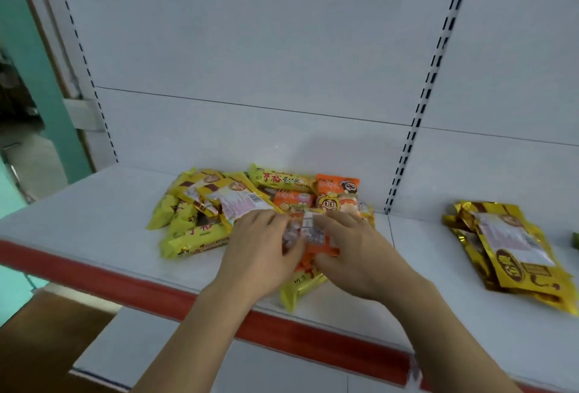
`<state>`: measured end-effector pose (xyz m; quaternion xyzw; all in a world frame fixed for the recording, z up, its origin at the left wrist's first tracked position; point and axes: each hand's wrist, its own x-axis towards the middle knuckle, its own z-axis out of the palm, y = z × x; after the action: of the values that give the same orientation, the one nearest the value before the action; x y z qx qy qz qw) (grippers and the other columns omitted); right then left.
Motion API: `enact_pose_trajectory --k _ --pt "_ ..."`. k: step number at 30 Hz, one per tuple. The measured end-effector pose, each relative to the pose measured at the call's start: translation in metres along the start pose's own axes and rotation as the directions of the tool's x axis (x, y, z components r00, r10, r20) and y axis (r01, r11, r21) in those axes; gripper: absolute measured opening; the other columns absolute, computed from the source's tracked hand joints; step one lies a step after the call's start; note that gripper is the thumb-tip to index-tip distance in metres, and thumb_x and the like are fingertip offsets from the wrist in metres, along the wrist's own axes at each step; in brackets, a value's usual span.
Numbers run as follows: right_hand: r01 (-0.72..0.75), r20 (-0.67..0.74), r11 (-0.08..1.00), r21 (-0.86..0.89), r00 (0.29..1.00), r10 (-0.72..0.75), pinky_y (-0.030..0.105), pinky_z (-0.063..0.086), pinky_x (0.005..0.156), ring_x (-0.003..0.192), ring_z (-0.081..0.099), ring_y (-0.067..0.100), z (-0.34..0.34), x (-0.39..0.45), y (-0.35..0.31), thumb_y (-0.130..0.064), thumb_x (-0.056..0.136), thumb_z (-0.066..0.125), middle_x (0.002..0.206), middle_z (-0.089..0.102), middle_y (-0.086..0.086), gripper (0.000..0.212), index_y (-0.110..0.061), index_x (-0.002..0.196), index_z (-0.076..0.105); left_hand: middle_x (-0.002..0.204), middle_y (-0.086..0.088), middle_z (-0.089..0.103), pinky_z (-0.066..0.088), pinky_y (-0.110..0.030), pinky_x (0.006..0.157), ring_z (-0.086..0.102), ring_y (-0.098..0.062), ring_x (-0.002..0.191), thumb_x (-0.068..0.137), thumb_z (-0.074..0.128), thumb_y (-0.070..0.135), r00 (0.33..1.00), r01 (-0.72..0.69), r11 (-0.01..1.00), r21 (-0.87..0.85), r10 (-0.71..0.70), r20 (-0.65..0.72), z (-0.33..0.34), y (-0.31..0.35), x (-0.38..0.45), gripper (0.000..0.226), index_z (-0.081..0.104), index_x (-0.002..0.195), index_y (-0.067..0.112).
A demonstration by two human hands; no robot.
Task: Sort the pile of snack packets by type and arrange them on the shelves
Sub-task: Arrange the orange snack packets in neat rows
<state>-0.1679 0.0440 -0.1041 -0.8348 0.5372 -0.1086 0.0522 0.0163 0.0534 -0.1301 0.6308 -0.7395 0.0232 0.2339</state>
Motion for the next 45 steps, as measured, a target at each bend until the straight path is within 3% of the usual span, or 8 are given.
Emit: enact_pose_trajectory --k 4,17,21,25,30,34,38,45 --pt "-0.115 0.011 0.993 -0.009 0.993 0.115 0.039 0.032 0.117 0.147 0.026 0.019 0.0 -0.004 -0.012 -0.03 0.091 0.053 0.16 0.029 -0.01 0.068 -0.032 0.155 0.03 0.124 0.005 0.063 0.043 -0.04 0.107 0.053 -0.019 0.123 0.089 0.026 0.076 0.988 -0.151 0.986 -0.068 0.153 0.028 -0.002 -0.02 0.005 0.079 0.064 0.133 0.023" --pt "-0.147 -0.622 0.988 0.04 0.77 0.14 0.039 0.058 0.077 0.108 0.067 0.028 0.014 -0.026 -0.03 0.0 0.088 0.062 0.134 0.063 0.0 0.046 -0.019 0.13 0.065 0.118 0.004 0.068 0.047 -0.027 0.091 0.061 -0.015 0.113 0.104 0.051 0.042 0.98 -0.196 0.901 -0.388 0.168 -0.107 -0.024 -0.036 0.005 0.037 0.067 0.126 0.016" --pt "-0.004 -0.68 1.0 -0.018 0.733 -0.009 0.04 0.057 0.087 0.118 0.062 0.03 0.018 -0.02 -0.048 -0.006 0.089 0.054 0.139 0.059 0.006 0.044 -0.017 0.13 0.064 0.102 0.011 0.076 0.057 -0.034 0.087 0.072 -0.009 0.098 0.092 0.049 0.076 0.974 0.187 0.529 -0.828 0.012 0.227 -0.038 -0.022 0.014 0.057 0.071 0.115 0.029" --pt "0.144 -0.555 0.988 0.056 0.827 -0.089 0.034 0.049 0.105 0.14 0.045 0.022 0.026 -0.019 -0.058 -0.009 0.087 0.043 0.156 0.042 0.003 0.06 -0.018 0.146 0.051 0.102 0.002 0.079 0.06 -0.055 0.091 0.077 -0.023 0.094 0.076 0.075 0.051 0.919 0.389 0.176 -0.904 -0.143 0.367 -0.036 -0.011 0.029 0.047 0.068 0.118 0.032" --pt "-0.038 -0.504 0.964 0.262 0.847 0.17 0.018 0.036 0.104 0.14 0.041 0.011 0.011 -0.014 -0.033 -0.012 0.092 0.045 0.157 0.039 -0.006 0.058 -0.021 0.149 0.045 0.093 -0.004 0.08 0.062 -0.055 0.086 0.078 -0.027 0.085 0.098 0.066 0.022 0.898 0.42 0.18 -0.889 -0.226 0.378 -0.031 -0.02 0.036 0.014 0.07 0.111 0.024" --pt "-0.47 -0.305 0.852 0.232 0.796 0.522 0.04 0.045 0.097 0.128 0.047 0.029 -0.001 0.028 -0.005 -0.036 0.1 0.048 0.141 0.053 0.008 0.054 -0.018 0.149 0.037 0.101 -0.007 0.077 0.062 -0.054 0.087 0.077 -0.026 0.086 0.096 0.066 0.018 0.875 0.441 0.164 -0.883 -0.296 0.382 -0.03 -0.03 0.033 0.017 0.064 0.113 0.022" --pt "-0.584 -0.134 0.811 0.033 0.802 0.582 0.047 0.049 0.096 0.122 0.049 0.034 0.007 0.063 0.005 -0.063 0.092 0.052 0.127 0.059 0.01 0.068 -0.027 0.146 0.031 0.101 -0.005 0.074 0.06 -0.052 0.089 0.074 -0.026 0.09 0.099 0.064 0.026 0.884 0.422 0.206 -0.883 -0.311 0.35 -0.036 -0.036 0.026 0.013 0.063 0.111 0.022" --pt "-0.467 -0.451 0.866 0.182 0.743 0.495 0.041 0.046 0.091 0.101 0.059 0.028 0.007 0.061 0.011 -0.027 0.096 0.057 0.117 0.059 0.007 0.043 -0.026 0.139 0.051 0.106 0.0 0.077 0.057 -0.059 0.094 0.073 -0.027 0.101 0.103 0.059 0.029 0.885 0.405 0.199 -0.893 -0.332 0.327 -0.035 -0.041 0.024 0.01 0.069 0.108 0.028"
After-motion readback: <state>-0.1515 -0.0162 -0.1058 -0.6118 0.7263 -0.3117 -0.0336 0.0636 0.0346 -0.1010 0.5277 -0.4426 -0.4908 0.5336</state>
